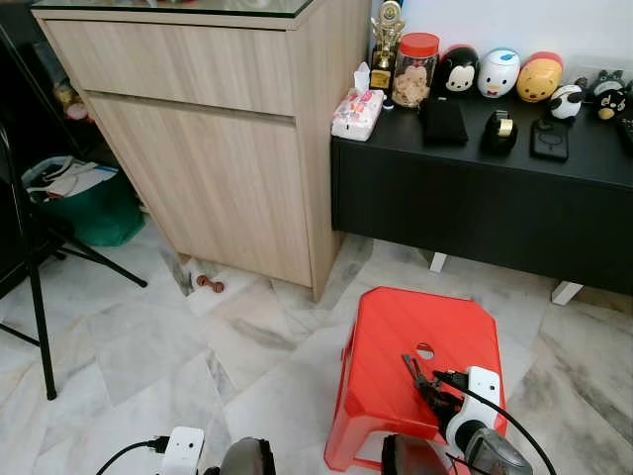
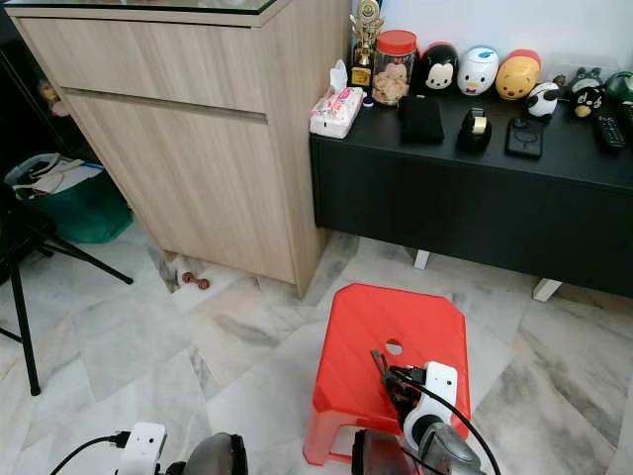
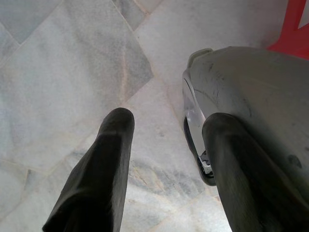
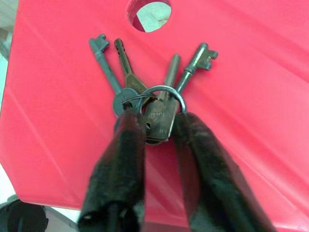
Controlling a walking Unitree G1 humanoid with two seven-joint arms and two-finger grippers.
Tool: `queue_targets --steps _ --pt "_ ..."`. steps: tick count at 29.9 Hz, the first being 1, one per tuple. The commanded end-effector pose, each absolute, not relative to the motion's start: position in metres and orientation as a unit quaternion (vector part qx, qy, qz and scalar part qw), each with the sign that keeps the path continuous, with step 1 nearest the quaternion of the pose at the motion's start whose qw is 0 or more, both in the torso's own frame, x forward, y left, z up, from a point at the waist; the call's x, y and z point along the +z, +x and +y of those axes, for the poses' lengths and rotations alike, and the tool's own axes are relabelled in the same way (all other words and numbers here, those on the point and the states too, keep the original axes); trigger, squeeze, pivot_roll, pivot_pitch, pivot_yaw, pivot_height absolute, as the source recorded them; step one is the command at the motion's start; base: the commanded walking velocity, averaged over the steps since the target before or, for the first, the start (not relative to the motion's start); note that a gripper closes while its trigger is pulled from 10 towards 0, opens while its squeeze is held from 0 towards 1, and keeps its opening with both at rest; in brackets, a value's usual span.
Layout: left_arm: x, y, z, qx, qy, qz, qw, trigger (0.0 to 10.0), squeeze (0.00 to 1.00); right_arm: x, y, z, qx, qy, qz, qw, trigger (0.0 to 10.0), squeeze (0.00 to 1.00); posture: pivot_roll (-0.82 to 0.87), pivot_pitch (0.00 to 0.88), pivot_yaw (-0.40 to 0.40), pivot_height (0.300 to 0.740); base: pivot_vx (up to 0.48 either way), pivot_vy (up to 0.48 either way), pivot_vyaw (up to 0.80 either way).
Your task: Hang keys on a hook
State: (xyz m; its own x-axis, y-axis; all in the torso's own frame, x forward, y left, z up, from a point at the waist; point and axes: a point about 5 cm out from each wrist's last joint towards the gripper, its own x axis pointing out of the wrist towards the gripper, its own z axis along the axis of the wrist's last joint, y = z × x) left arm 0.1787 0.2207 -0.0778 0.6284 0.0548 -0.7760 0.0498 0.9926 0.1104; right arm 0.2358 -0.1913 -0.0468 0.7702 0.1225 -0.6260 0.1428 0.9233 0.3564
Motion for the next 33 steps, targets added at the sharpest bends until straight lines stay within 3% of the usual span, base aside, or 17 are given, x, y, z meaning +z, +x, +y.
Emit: queue_targets --steps 1,11,20,29,33 --pt "-0.082 0.168 0.226 0.011 0.052 0.449 0.892 10.0 0.00 -0.049 0.233 -0.191 -0.006 0.197 0.346 0.917 0.0 0.00 0.00 0.091 0.015 0.623 0.000 0.000 0.00" --pt "-0.082 0.167 0.226 0.012 0.052 0.450 0.892 10.0 0.00 -0.047 0.236 -0.192 -0.007 0.188 0.335 0.923 0.0 0.00 0.00 0.091 0.019 0.623 0.000 0.000 0.00" --pt "-0.082 0.168 0.225 0.010 0.054 0.450 0.892 10.0 0.00 -0.036 0.245 -0.199 -0.020 0.146 0.283 0.948 0.0 0.00 0.00 0.090 0.022 0.623 0.000 0.000 0.00" --pt "-0.082 0.169 0.225 0.010 0.056 0.448 0.892 10.0 0.00 0.008 0.260 -0.209 -0.039 0.028 0.100 0.994 0.0 0.00 0.00 0.088 0.023 0.623 0.000 0.000 0.00" --pt "-0.082 0.170 0.224 0.010 0.057 0.448 0.892 10.0 0.00 0.023 0.260 -0.208 -0.040 -0.010 0.052 0.998 0.0 0.00 -0.01 0.084 0.023 0.623 0.000 0.000 0.00"
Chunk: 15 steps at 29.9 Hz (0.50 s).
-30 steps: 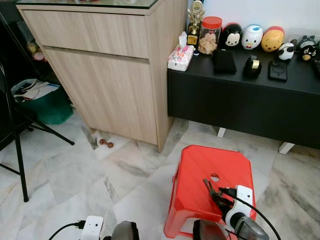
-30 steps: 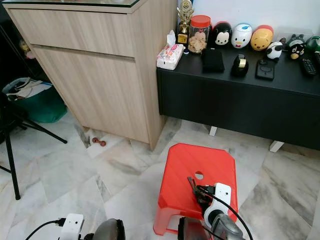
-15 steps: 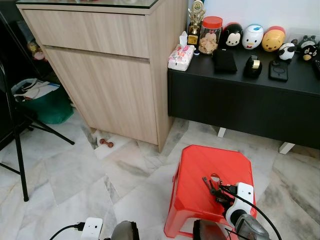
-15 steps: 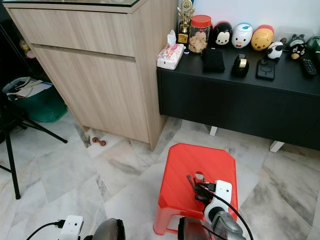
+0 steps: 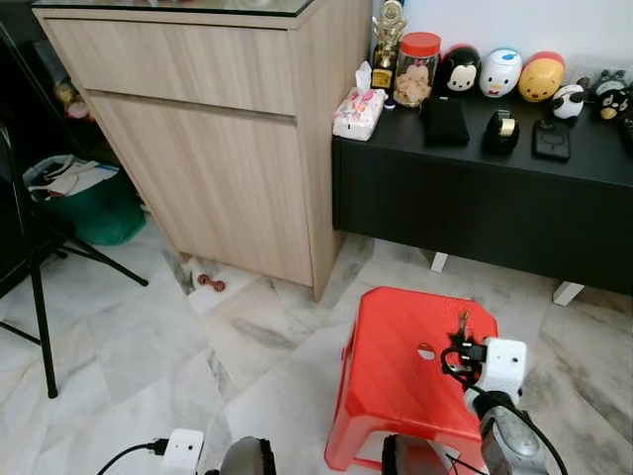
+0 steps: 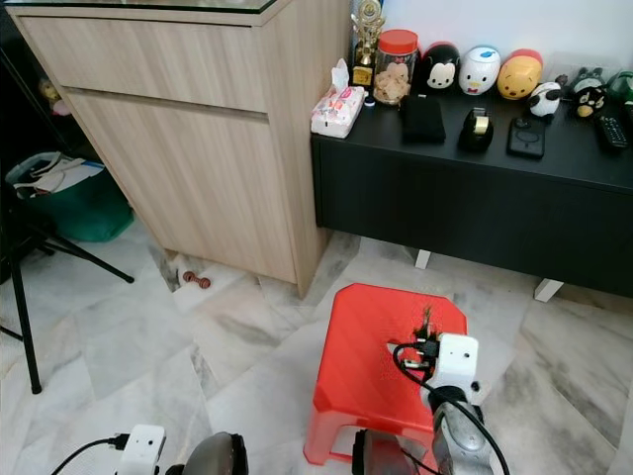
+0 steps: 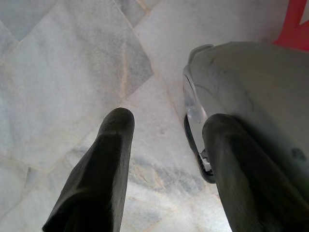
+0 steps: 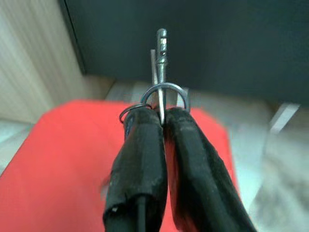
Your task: Hang keys on a hook
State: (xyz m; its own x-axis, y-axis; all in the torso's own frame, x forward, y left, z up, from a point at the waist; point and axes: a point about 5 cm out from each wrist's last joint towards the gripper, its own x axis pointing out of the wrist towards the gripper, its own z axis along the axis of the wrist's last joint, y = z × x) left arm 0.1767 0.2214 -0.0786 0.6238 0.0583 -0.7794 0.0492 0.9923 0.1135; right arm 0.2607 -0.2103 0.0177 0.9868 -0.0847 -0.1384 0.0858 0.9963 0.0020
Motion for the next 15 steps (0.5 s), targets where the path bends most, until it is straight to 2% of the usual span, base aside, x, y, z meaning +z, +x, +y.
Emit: queue_targets --steps 1,2,3,5,6,15 --pt "-0.082 0.170 0.224 0.010 0.057 0.448 0.892 10.0 0.00 0.024 0.260 -0.208 -0.042 -0.008 0.048 0.998 0.0 0.00 -0.01 0.083 0.023 0.623 0.000 0.000 0.00" --pt "-0.082 0.170 0.224 0.010 0.057 0.447 0.892 10.0 0.00 0.026 0.258 -0.206 -0.044 -0.001 0.038 0.998 0.7 0.00 0.00 0.080 0.023 0.623 0.000 0.000 0.00" --pt "-0.082 0.170 0.224 0.010 0.057 0.447 0.892 10.0 0.00 0.026 0.258 -0.206 -0.044 -0.001 0.038 0.998 0.7 0.00 0.00 0.080 0.023 0.623 0.000 0.000 0.00" --pt "-0.082 0.170 0.224 0.009 0.059 0.447 0.893 10.0 0.00 0.030 0.256 -0.206 -0.049 -0.005 0.022 0.999 8.0 0.00 0.00 0.073 0.024 0.623 0.000 0.000 0.00" --pt "-0.081 0.171 0.224 0.010 0.059 0.446 0.893 10.0 0.00 0.032 0.255 -0.206 -0.052 -0.006 0.014 0.999 10.0 0.00 0.00 0.072 0.025 0.623 0.000 0.000 0.00" --pt "-0.081 0.174 0.219 0.005 0.059 0.444 0.894 10.0 0.00 0.034 0.242 -0.208 -0.074 -0.027 0.014 0.997 10.0 0.00 -0.01 0.047 0.034 0.623 0.000 0.000 0.00"
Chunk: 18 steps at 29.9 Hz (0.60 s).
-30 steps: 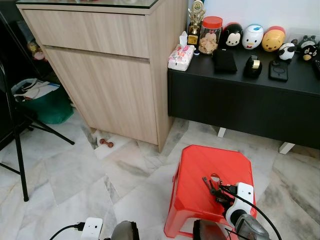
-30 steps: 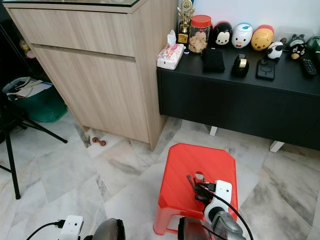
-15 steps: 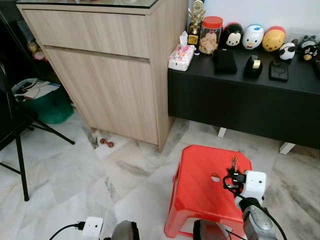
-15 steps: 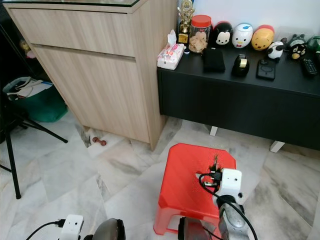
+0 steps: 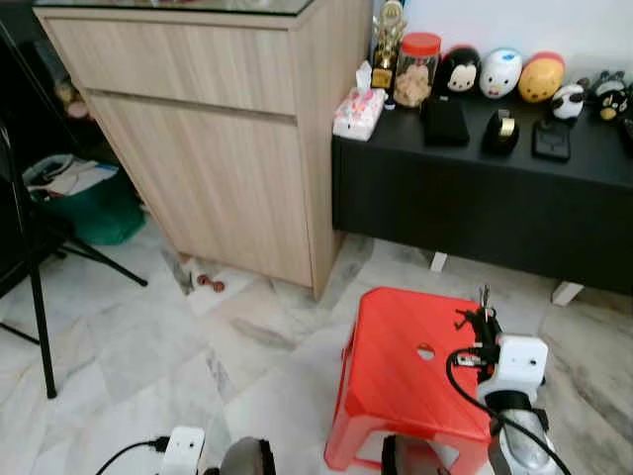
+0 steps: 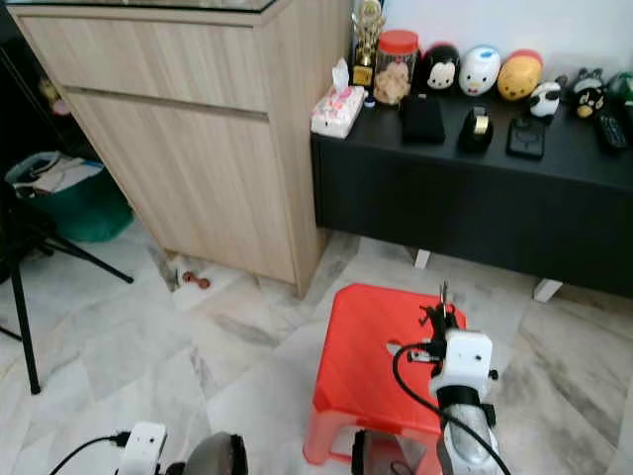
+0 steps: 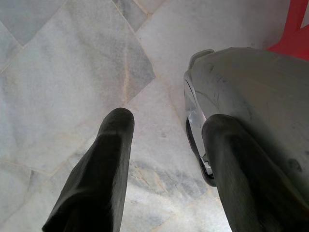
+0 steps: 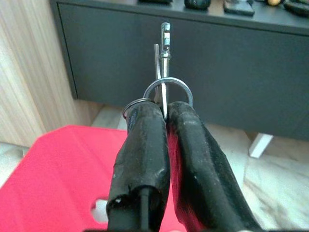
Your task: Hang keys on a hook
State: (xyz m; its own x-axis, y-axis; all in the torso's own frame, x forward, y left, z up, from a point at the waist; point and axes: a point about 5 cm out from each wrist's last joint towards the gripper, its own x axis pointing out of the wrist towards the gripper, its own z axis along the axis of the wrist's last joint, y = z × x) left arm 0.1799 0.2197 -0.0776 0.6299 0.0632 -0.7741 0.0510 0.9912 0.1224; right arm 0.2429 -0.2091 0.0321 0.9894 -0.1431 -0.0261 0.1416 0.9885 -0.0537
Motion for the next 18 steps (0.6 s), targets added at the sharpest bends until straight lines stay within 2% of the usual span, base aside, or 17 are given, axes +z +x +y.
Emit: queue_targets --steps 1,18 --pt "-0.0812 0.1738 0.2184 0.005 0.058 0.443 0.895 10.0 0.00 0.0334 0.2422 -0.2081 -0.075 -0.026 0.015 0.997 10.0 0.00 -0.01 0.046 0.034 0.623 0.000 0.000 0.00" --pt "-0.0795 0.1736 0.2266 0.008 0.062 0.445 0.893 10.0 0.00 0.0301 0.2467 -0.2017 -0.061 -0.024 0.045 0.997 10.0 0.00 -0.01 0.052 0.035 0.623 0.000 0.000 0.00"
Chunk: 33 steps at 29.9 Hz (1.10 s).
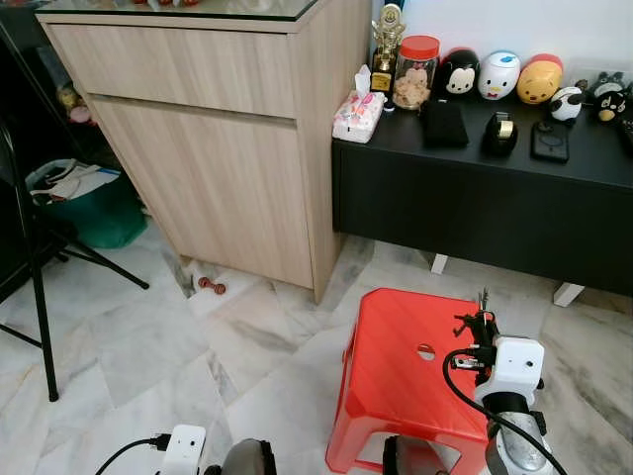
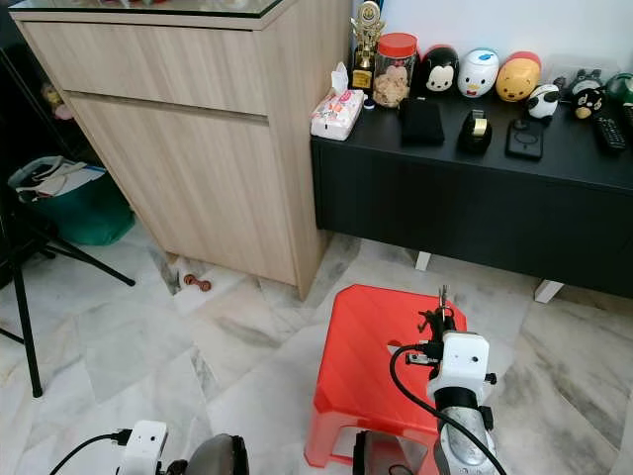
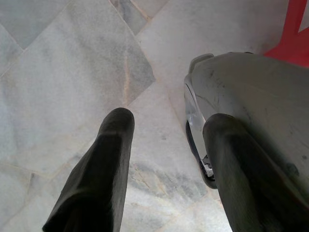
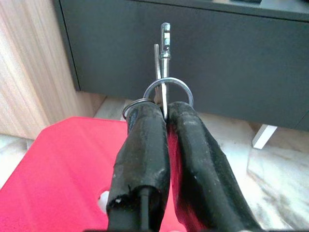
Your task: Hang keys on a hook
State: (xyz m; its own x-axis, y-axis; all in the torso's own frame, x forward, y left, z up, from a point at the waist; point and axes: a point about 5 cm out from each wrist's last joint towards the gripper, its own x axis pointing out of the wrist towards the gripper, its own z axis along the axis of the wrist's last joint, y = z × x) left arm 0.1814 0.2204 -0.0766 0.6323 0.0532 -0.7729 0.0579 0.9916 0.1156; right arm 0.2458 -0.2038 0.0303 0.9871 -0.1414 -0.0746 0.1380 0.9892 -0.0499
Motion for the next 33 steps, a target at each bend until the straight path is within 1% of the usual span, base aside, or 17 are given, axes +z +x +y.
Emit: queue_targets --steps 1,13,33 --pt "-0.0795 0.1735 0.2269 0.009 0.063 0.445 0.893 10.0 0.00 0.0292 0.2469 -0.2015 -0.058 -0.025 0.050 0.997 10.0 0.00 -0.01 0.054 0.035 0.623 0.000 0.000 0.00" --pt "-0.0799 0.1743 0.2234 0.021 0.048 0.439 0.897 10.0 0.00 0.0234 0.2509 -0.2030 -0.040 -0.030 0.079 0.996 10.0 0.00 0.00 0.063 0.031 0.623 0.000 0.000 0.00" --pt "-0.0794 0.1704 0.2309 0.024 0.042 0.438 0.898 10.0 0.00 0.0229 0.2545 -0.2023 -0.043 -0.029 0.086 0.995 10.0 0.00 0.00 0.070 0.032 0.623 -0.284 0.000 0.00"
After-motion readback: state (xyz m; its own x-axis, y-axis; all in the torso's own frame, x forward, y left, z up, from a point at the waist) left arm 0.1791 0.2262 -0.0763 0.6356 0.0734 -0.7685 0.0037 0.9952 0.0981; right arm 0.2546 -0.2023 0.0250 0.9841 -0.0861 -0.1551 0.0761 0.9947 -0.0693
